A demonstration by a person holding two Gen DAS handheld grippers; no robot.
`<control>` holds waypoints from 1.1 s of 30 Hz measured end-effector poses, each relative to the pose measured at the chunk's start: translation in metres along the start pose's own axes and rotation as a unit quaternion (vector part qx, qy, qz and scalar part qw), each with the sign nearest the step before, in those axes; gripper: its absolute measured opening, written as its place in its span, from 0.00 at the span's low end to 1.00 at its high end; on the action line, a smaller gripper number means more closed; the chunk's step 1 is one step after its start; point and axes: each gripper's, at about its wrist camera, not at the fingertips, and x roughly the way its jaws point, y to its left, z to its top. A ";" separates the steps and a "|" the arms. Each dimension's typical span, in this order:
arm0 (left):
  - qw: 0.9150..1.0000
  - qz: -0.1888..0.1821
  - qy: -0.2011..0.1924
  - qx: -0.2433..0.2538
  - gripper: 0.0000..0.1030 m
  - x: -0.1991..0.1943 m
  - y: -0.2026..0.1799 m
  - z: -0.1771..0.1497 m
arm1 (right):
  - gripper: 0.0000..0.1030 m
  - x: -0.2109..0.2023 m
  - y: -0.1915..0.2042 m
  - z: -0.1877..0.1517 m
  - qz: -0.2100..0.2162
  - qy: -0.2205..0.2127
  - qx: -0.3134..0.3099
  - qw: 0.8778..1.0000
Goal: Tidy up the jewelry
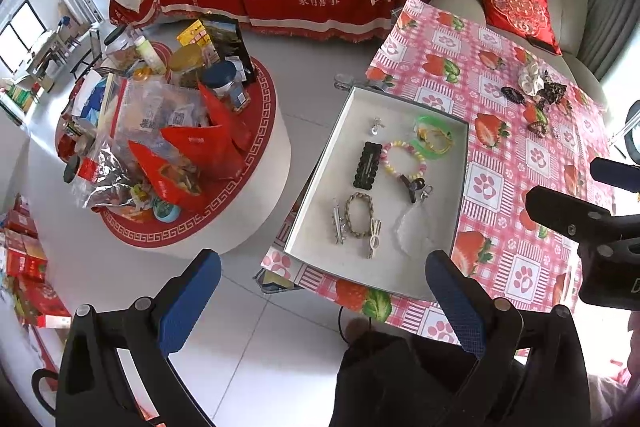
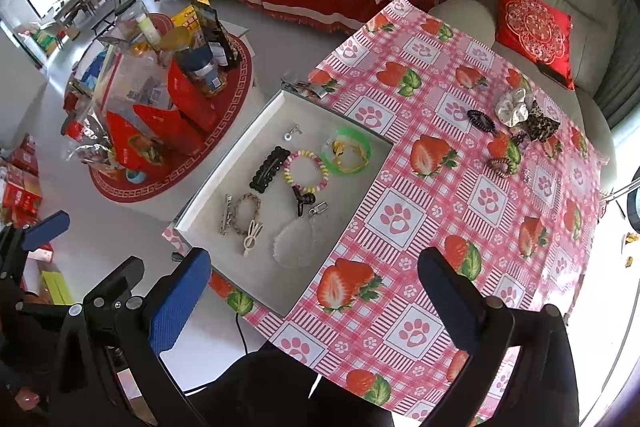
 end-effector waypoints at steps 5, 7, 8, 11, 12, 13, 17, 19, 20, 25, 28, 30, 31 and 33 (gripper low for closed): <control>1.000 0.001 0.000 0.000 1.00 0.000 0.000 0.000 | 1.00 -0.001 -0.002 0.000 0.001 -0.001 0.001 1.000; 1.000 0.001 0.000 0.002 1.00 -0.001 -0.001 0.000 | 1.00 -0.001 -0.002 0.000 0.001 0.000 0.000 1.000; 1.000 0.001 0.000 0.003 1.00 -0.001 -0.002 0.001 | 1.00 -0.001 -0.002 0.000 0.001 0.000 0.000 1.000; 1.000 0.001 -0.001 0.006 1.00 -0.001 -0.004 0.000 | 1.00 -0.002 -0.002 0.001 0.001 0.000 0.000 1.000; 1.000 0.001 -0.001 0.006 1.00 -0.002 -0.005 0.000 | 1.00 -0.002 -0.002 0.001 0.001 -0.001 0.000 1.000; 1.000 0.001 -0.001 0.007 1.00 -0.002 -0.005 0.000 | 1.00 -0.002 -0.002 0.000 0.001 -0.001 0.000 1.000; 1.000 0.001 -0.001 0.009 1.00 -0.002 -0.006 -0.001 | 1.00 -0.001 -0.002 0.000 0.001 0.000 0.000 1.000; 1.000 0.001 -0.002 0.010 1.00 -0.003 -0.007 -0.001 | 1.00 -0.001 -0.002 0.000 0.001 -0.001 0.001 1.000; 1.000 0.001 -0.002 0.010 1.00 -0.002 -0.007 -0.001 | 1.00 -0.002 -0.003 0.000 0.002 -0.001 0.001 1.000; 1.000 0.001 -0.001 0.010 1.00 -0.002 -0.007 -0.001 | 1.00 -0.001 -0.003 0.000 0.002 0.000 0.000 1.000; 1.000 0.001 -0.001 0.010 1.00 -0.002 -0.007 -0.001 | 1.00 -0.002 -0.003 0.000 0.002 0.000 0.000 1.000; 1.000 0.002 -0.001 0.010 1.00 -0.003 -0.008 -0.001 | 1.00 -0.002 -0.003 0.000 0.002 0.000 -0.002 1.000; 1.000 0.001 -0.001 0.010 1.00 -0.002 -0.008 -0.001 | 1.00 -0.002 -0.003 0.000 0.001 0.000 -0.002 1.000; 1.000 0.001 -0.001 0.010 1.00 -0.002 -0.008 -0.001 | 1.00 -0.001 -0.003 -0.001 0.002 -0.001 0.000 1.000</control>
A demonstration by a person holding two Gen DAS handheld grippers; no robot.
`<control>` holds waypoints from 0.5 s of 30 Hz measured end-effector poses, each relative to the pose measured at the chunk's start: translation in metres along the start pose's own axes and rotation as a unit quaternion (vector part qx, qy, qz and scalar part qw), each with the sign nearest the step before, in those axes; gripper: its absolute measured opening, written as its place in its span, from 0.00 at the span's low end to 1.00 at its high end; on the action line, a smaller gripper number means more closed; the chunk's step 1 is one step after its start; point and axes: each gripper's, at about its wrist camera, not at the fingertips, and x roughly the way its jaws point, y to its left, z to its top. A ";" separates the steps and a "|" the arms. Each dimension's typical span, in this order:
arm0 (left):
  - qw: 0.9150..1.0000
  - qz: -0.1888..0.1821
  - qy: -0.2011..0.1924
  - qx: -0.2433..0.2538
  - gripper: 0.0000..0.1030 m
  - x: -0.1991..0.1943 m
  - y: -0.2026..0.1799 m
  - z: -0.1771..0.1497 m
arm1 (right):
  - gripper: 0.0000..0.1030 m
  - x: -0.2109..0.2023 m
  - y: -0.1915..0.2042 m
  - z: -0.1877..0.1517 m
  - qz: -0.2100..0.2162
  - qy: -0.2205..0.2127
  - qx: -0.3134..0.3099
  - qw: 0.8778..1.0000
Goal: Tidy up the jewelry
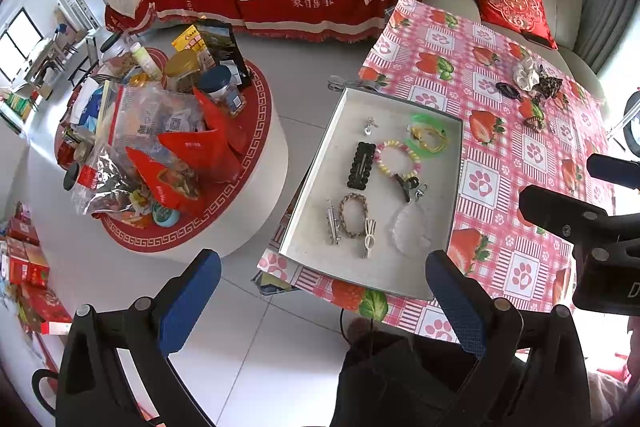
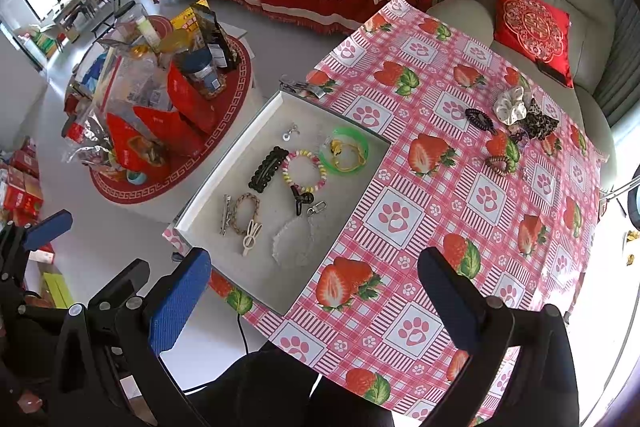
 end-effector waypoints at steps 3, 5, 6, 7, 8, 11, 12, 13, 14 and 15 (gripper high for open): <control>1.000 0.001 0.000 -0.001 1.00 -0.001 -0.001 0.000 | 1.00 0.000 0.000 0.000 0.000 0.000 0.000 1.000; 1.000 0.000 0.000 0.000 1.00 -0.001 -0.001 0.000 | 1.00 0.000 -0.001 0.000 0.000 0.000 0.000 1.000; 1.000 0.000 0.000 0.000 1.00 -0.001 -0.001 0.000 | 1.00 0.000 0.000 0.000 0.000 0.000 0.001 1.000; 1.000 0.000 0.000 0.001 1.00 0.000 0.000 0.000 | 1.00 0.000 0.000 0.000 0.000 0.000 0.001 1.000; 1.000 0.000 0.000 0.000 1.00 0.000 0.000 0.000 | 1.00 0.000 0.000 0.000 0.000 0.000 0.001 1.000; 1.000 0.000 0.000 0.000 1.00 0.000 -0.001 0.000 | 1.00 0.000 0.000 0.000 0.000 0.000 0.001 1.000; 1.000 0.000 0.000 0.000 1.00 -0.001 -0.001 0.000 | 1.00 0.000 0.000 0.000 0.000 0.000 0.001 1.000; 1.000 0.000 0.000 0.001 1.00 -0.001 -0.001 0.000 | 1.00 0.000 0.000 0.000 0.000 0.000 0.001 1.000; 1.000 0.000 0.000 0.000 1.00 -0.001 -0.001 0.000 | 1.00 0.000 0.000 0.000 0.000 0.000 0.000 1.000; 1.000 0.001 0.000 0.000 1.00 0.000 -0.001 0.000 | 1.00 0.000 0.000 0.000 0.000 0.000 0.001 1.000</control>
